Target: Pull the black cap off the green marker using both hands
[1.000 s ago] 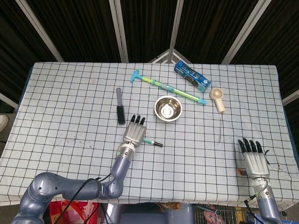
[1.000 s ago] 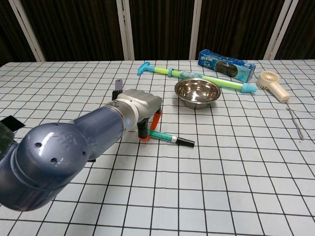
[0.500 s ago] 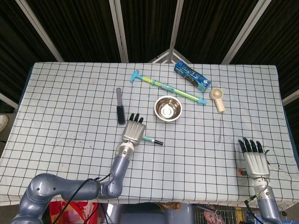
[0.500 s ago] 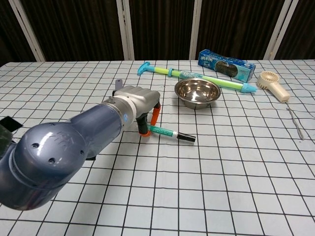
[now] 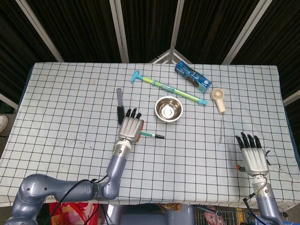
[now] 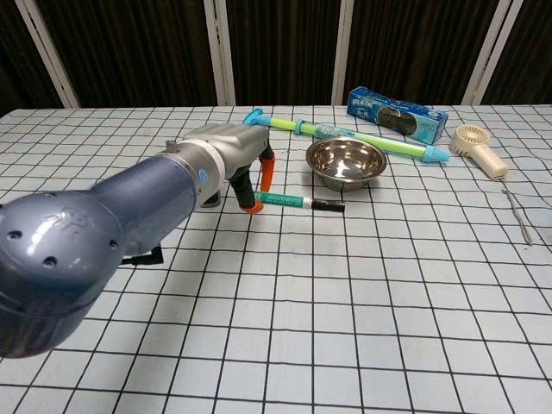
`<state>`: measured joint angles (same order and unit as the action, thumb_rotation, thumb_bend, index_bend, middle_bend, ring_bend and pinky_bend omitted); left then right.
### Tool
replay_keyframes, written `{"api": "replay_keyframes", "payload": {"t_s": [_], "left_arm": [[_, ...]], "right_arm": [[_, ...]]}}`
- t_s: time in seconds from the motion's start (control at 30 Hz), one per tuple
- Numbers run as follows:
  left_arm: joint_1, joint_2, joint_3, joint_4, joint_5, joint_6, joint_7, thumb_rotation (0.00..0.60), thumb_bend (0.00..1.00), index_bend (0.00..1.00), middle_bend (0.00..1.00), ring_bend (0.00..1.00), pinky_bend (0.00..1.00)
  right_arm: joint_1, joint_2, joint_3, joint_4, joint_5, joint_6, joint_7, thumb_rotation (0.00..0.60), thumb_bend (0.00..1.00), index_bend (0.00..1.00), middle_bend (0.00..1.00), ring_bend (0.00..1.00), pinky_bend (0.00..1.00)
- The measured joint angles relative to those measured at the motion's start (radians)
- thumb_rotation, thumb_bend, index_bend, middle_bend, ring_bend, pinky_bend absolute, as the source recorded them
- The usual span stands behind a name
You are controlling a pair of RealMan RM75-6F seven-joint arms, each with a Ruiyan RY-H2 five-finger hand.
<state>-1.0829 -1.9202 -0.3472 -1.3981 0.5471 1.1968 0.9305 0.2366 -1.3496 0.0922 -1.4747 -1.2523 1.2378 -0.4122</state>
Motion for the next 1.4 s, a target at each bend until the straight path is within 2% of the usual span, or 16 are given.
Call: {"api": "replay_keyframes", "payload": {"t_s": [0.13, 0.3, 0.43, 0.57, 0.73, 1.0, 1.2, 1.4], "left_arm": [[0.002, 0.042, -0.033, -0.077, 0.000, 0.041, 0.018, 0.600, 0.54, 0.66, 0.19, 0.00, 0.00], [-0.010, 0.084, -0.099, -0.160, -0.012, 0.092, 0.044, 0.600, 0.54, 0.66, 0.19, 0.00, 0.00], [-0.028, 0.100, -0.129, -0.194, -0.039, 0.117, 0.077, 0.600, 0.54, 0.66, 0.19, 0.00, 0.00], [-0.054, 0.107, -0.149, -0.225, -0.082, 0.132, 0.111, 0.600, 0.54, 0.66, 0.19, 0.00, 0.00], [-0.072, 0.099, -0.149, -0.218, -0.094, 0.138, 0.116, 0.600, 0.54, 0.66, 0.19, 0.00, 0.00], [-0.092, 0.084, -0.148, -0.201, -0.102, 0.133, 0.098, 0.600, 0.54, 0.66, 0.19, 0.00, 0.00], [-0.103, 0.077, -0.145, -0.196, -0.100, 0.135, 0.088, 0.600, 0.54, 0.67, 0.19, 0.00, 0.00], [-0.105, 0.071, -0.139, -0.190, -0.102, 0.133, 0.073, 0.600, 0.54, 0.67, 0.19, 0.00, 0.00]], "right_arm": [[0.023, 0.035, 0.035, -0.103, -0.002, 0.005, -0.004, 0.600, 0.07, 0.18, 0.03, 0.03, 0.00], [0.063, 0.085, 0.097, -0.262, 0.023, -0.006, -0.004, 0.600, 0.07, 0.21, 0.03, 0.03, 0.00], [0.120, 0.120, 0.160, -0.394, 0.078, -0.034, -0.028, 0.600, 0.09, 0.23, 0.03, 0.03, 0.00], [0.184, 0.126, 0.210, -0.463, 0.159, -0.051, -0.093, 0.600, 0.10, 0.27, 0.03, 0.03, 0.00], [0.269, 0.087, 0.244, -0.498, 0.249, -0.057, -0.179, 0.600, 0.12, 0.31, 0.03, 0.04, 0.00], [0.361, -0.024, 0.250, -0.481, 0.319, -0.038, -0.261, 0.600, 0.18, 0.41, 0.03, 0.06, 0.00], [0.405, -0.092, 0.248, -0.470, 0.343, 0.011, -0.314, 0.600, 0.21, 0.47, 0.03, 0.08, 0.00], [0.435, -0.156, 0.251, -0.470, 0.381, 0.095, -0.391, 0.600, 0.22, 0.48, 0.03, 0.08, 0.00]]}}
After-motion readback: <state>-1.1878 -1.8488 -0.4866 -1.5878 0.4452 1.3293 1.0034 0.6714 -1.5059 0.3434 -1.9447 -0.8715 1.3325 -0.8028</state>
